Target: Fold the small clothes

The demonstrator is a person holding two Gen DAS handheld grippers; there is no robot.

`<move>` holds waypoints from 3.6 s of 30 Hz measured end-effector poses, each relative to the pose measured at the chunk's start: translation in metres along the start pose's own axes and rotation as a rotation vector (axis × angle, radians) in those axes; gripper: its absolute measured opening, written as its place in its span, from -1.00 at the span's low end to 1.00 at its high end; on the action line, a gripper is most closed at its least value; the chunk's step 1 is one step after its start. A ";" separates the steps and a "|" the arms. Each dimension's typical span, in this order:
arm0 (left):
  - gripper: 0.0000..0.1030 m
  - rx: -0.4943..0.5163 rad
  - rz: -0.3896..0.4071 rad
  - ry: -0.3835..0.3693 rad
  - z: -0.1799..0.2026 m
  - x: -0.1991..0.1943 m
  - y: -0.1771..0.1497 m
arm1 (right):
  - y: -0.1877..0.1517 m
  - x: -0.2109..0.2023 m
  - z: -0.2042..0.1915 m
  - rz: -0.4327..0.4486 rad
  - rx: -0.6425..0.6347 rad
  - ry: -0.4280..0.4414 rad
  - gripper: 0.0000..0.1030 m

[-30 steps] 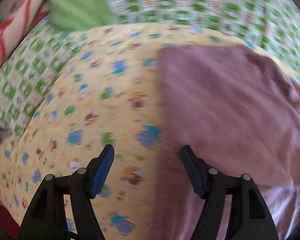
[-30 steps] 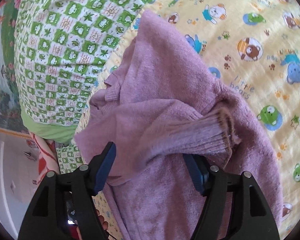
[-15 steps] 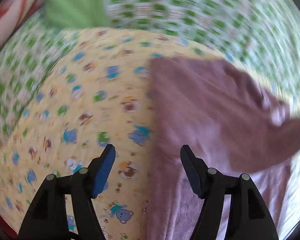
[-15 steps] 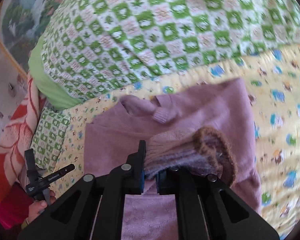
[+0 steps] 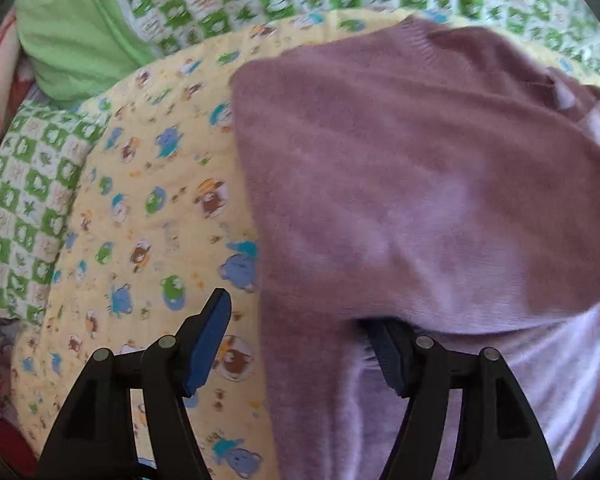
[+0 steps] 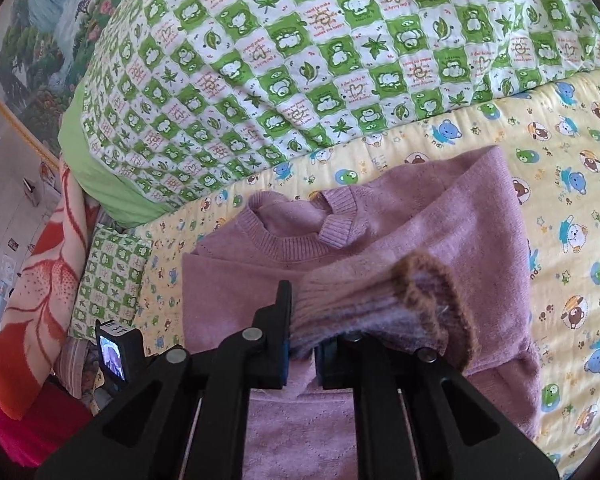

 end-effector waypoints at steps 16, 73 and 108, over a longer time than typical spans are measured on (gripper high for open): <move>-0.64 -0.357 -0.055 -0.167 -0.083 0.026 -0.038 | -0.003 0.022 -0.002 -0.008 -0.193 -0.018 -0.85; -0.58 -0.348 0.044 -0.331 -0.122 0.017 0.029 | -0.001 0.046 0.052 -0.117 -0.320 -0.241 -0.09; 0.14 -0.055 -0.212 -0.439 -0.041 -0.109 -0.318 | -0.251 -0.157 0.132 -0.130 0.054 -0.358 0.02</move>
Point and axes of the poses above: each gripper's, at about its wrist camera, not at the fingertips, and x roughly the way its jaws point, z to its right, y to its top, the point moved 2 cm from there along x, roughly the way its jaws point, and after that the axes turned 10 degrees about x, right-handed, at the moved point
